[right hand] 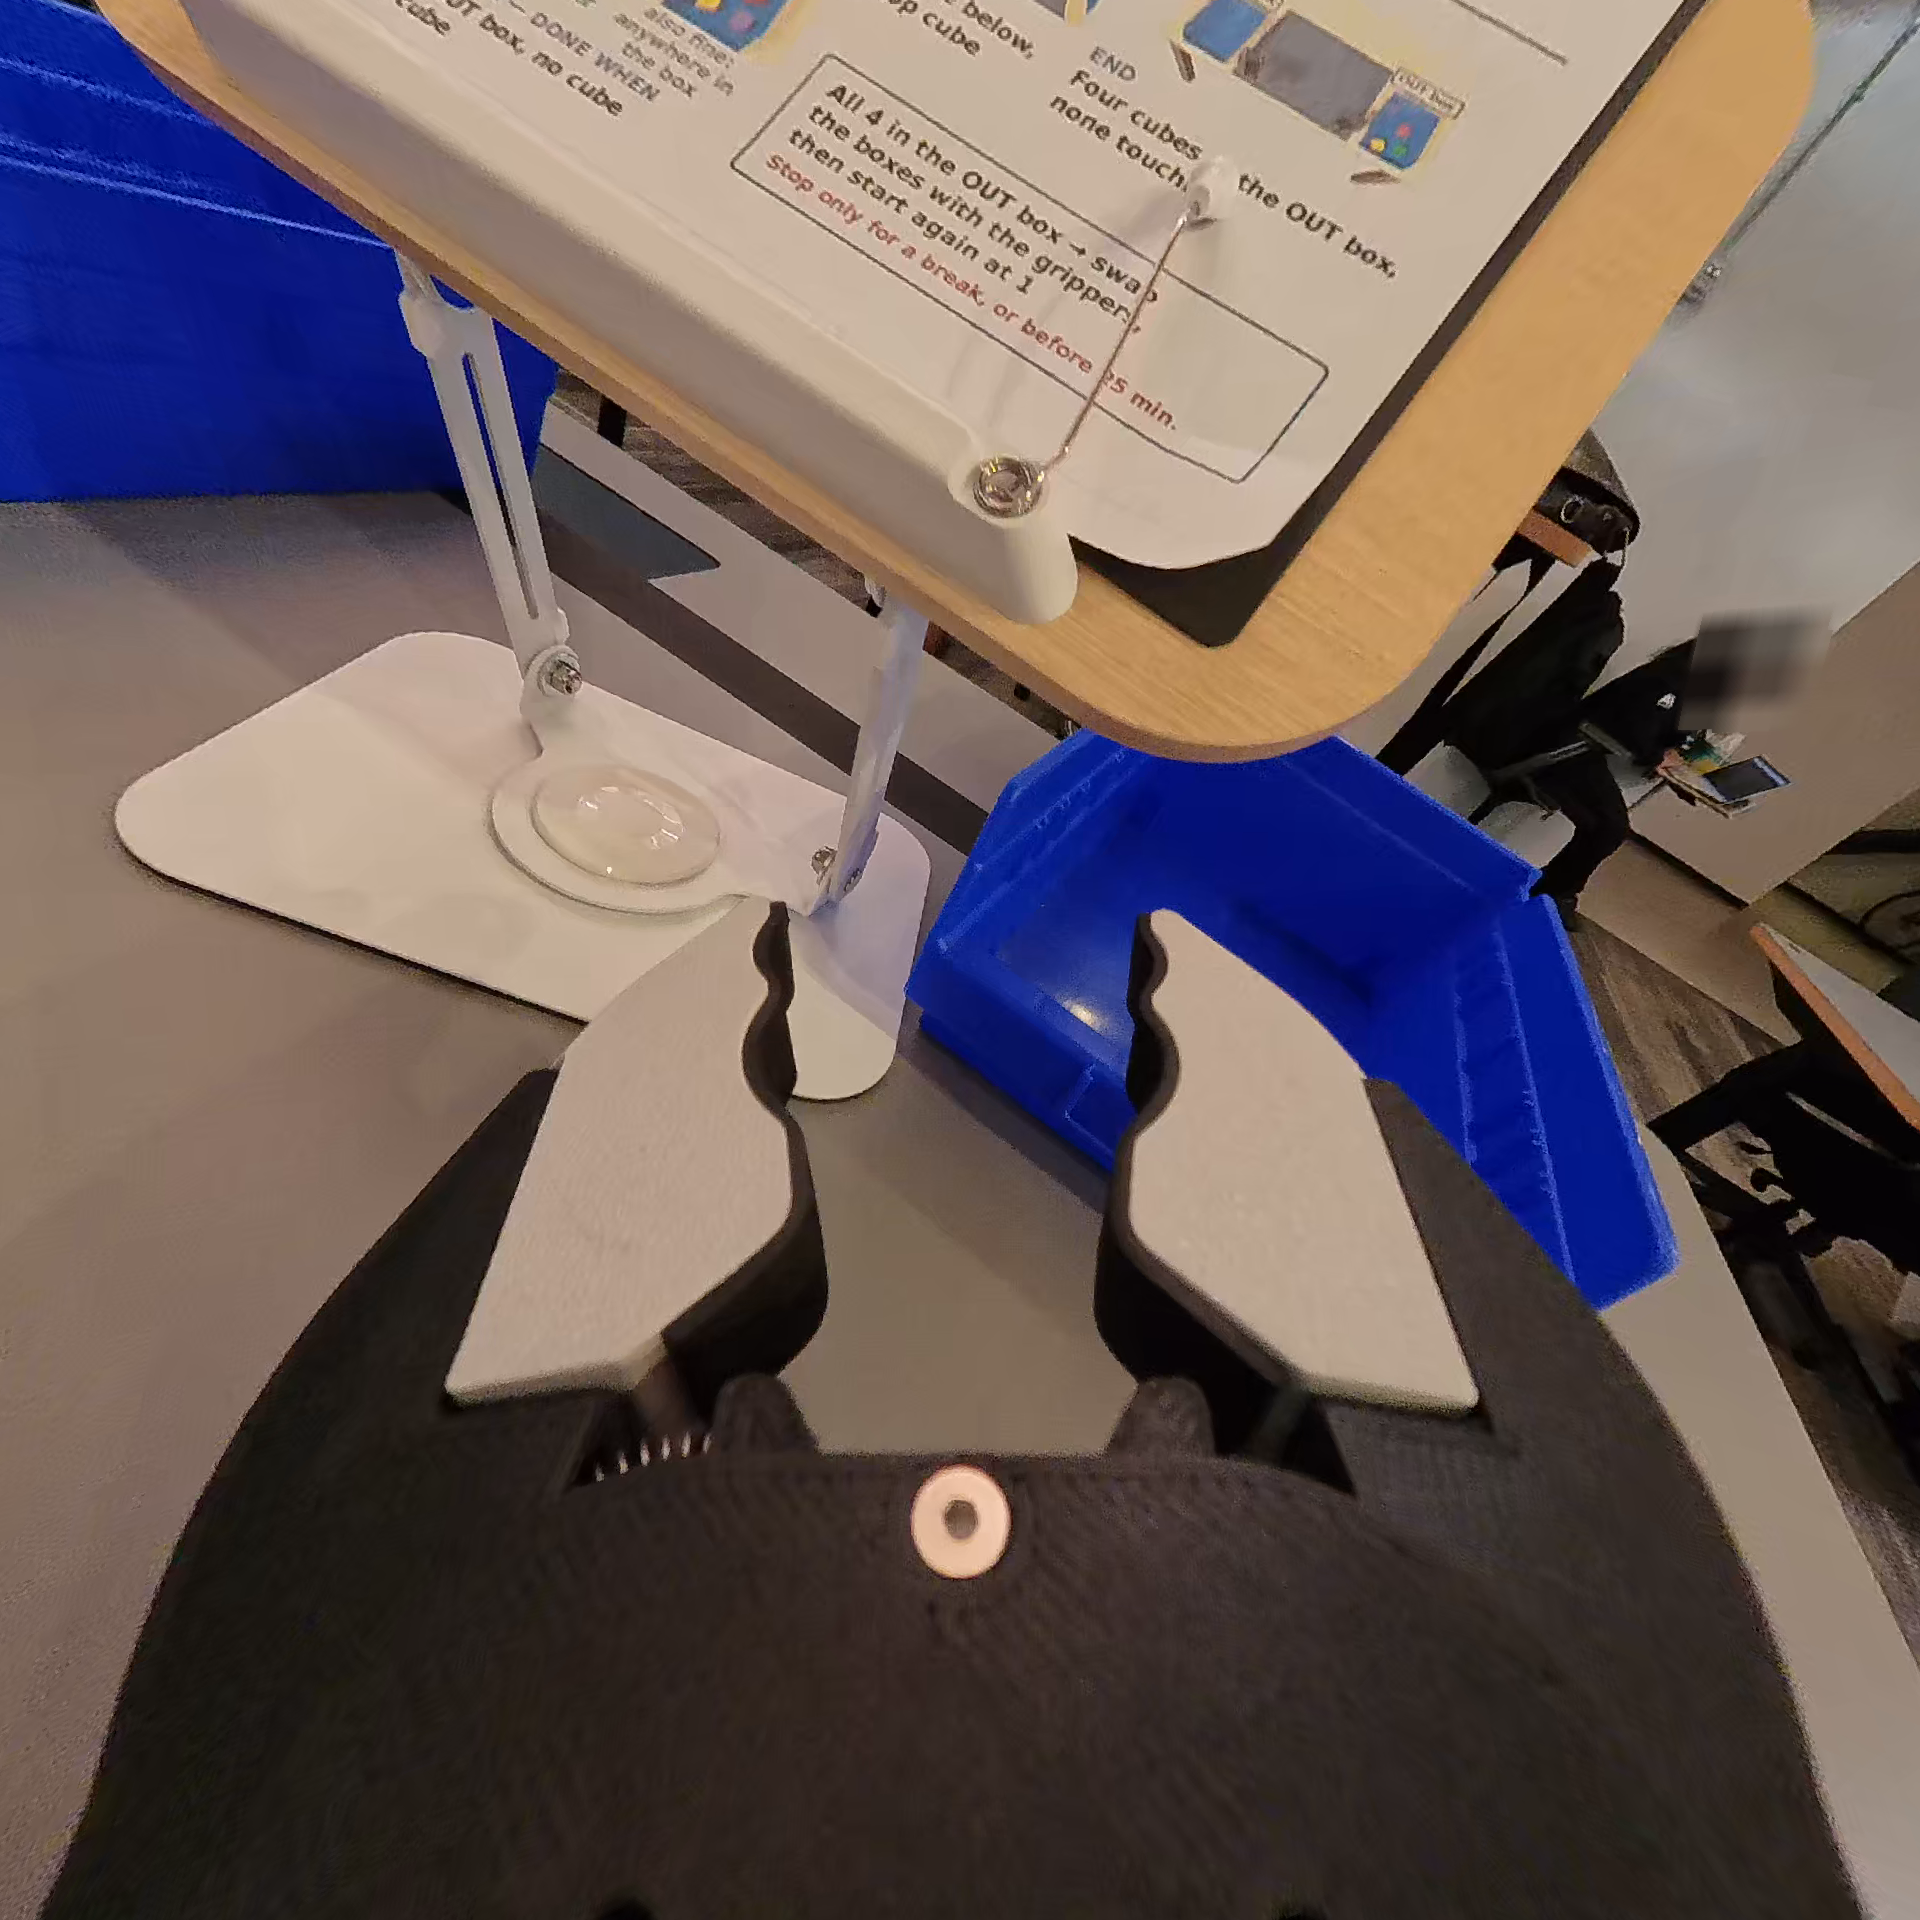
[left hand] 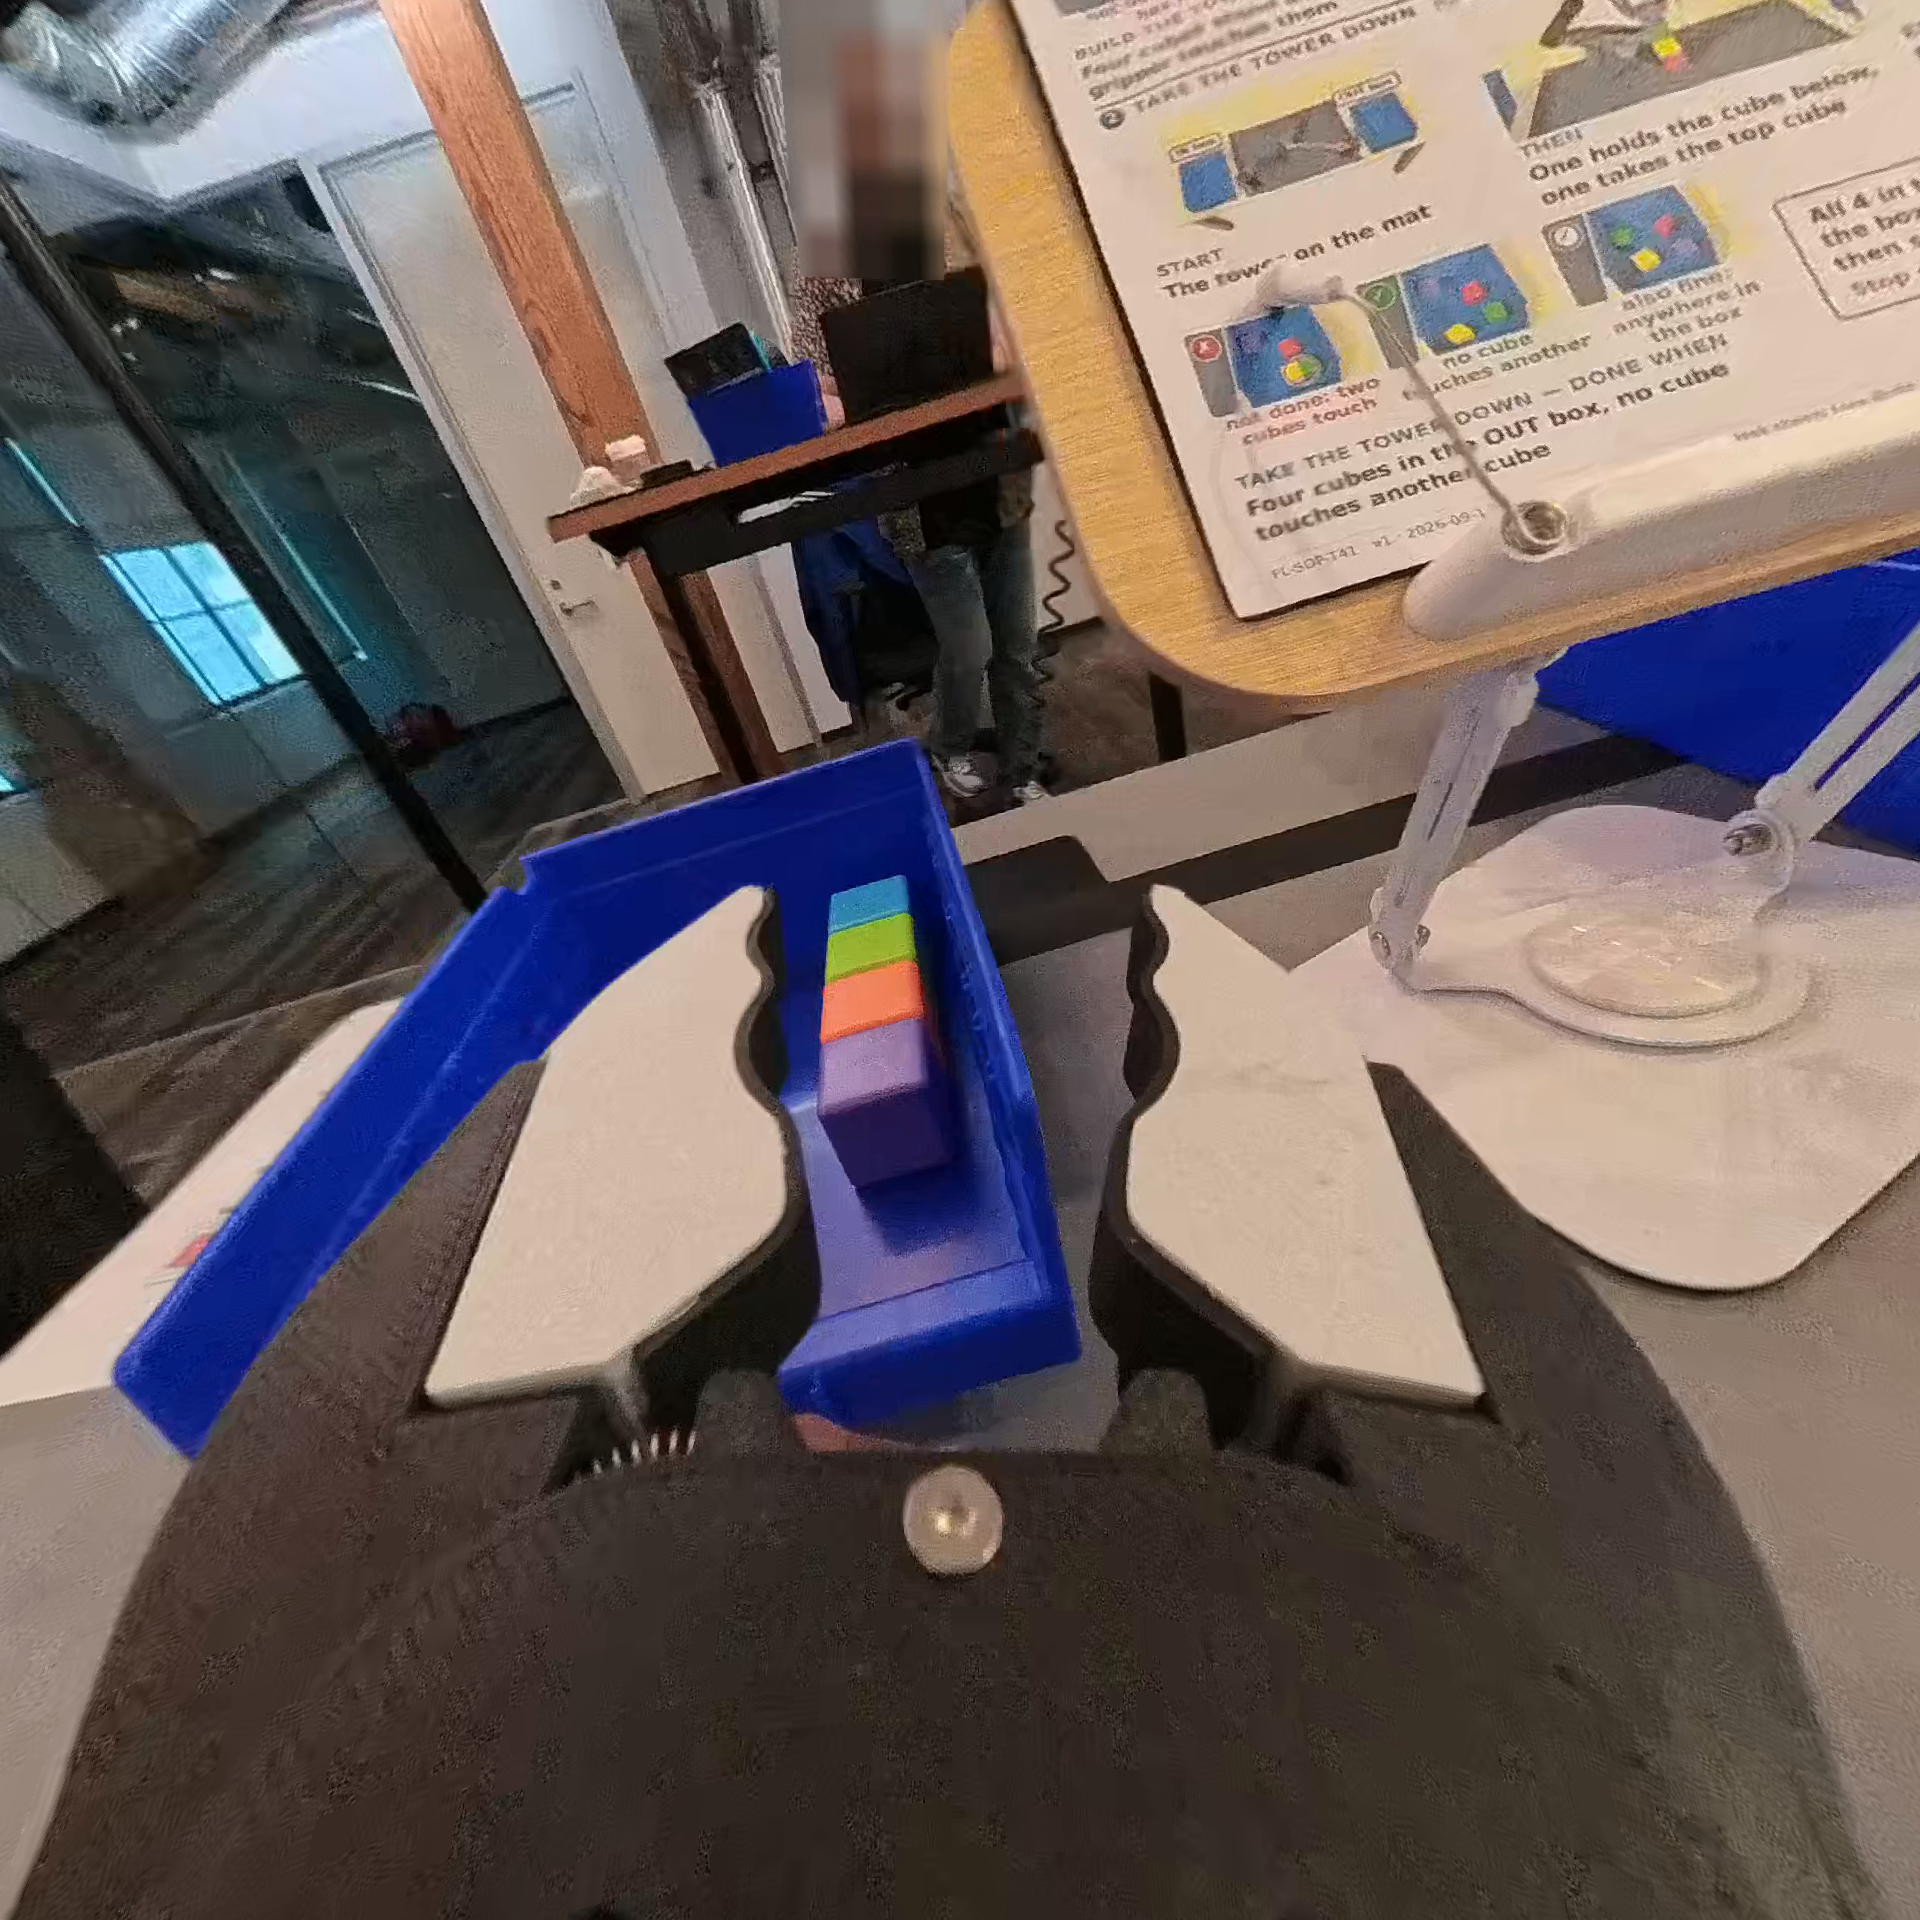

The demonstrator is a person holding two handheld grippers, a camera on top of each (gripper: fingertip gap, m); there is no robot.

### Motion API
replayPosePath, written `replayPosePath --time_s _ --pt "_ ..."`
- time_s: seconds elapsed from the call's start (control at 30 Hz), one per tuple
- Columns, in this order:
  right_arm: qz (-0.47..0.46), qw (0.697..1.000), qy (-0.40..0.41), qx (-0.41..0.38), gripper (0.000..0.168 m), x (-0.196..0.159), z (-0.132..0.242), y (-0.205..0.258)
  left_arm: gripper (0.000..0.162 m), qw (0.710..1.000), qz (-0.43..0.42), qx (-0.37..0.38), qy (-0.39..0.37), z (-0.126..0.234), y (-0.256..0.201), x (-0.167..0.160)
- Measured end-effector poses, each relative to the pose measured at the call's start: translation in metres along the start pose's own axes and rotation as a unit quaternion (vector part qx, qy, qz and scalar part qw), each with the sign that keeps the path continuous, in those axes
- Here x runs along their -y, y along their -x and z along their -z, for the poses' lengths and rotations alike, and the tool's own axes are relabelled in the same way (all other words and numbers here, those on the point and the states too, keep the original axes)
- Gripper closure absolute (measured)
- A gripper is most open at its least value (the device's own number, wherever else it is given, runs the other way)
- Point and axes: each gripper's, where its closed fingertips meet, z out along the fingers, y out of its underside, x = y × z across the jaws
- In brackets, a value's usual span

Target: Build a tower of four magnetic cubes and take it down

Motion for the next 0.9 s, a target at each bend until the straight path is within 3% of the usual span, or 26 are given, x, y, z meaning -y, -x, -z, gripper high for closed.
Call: replayPosePath --time_s 0.2,0.67,0.9 --pt "-0.009 1.0 0.006 0.02 0.106 -0.012 0.0 0.0 0.104 0.998 -0.061 0.009 -0.006 0.003 0.018 -0.007" --pt "-0.019 0.997 0.005 0.077 0.108 -0.016 0.003 0.023 0.107 1.0 -0.021 0.006 0.02 0.0 0.056 -0.014" --pt "-0.012 0.996 0.005 0.09 0.109 -0.014 0.004 0.032 0.103 0.998 0.001 -0.005 0.068 -0.005 0.066 -0.028"
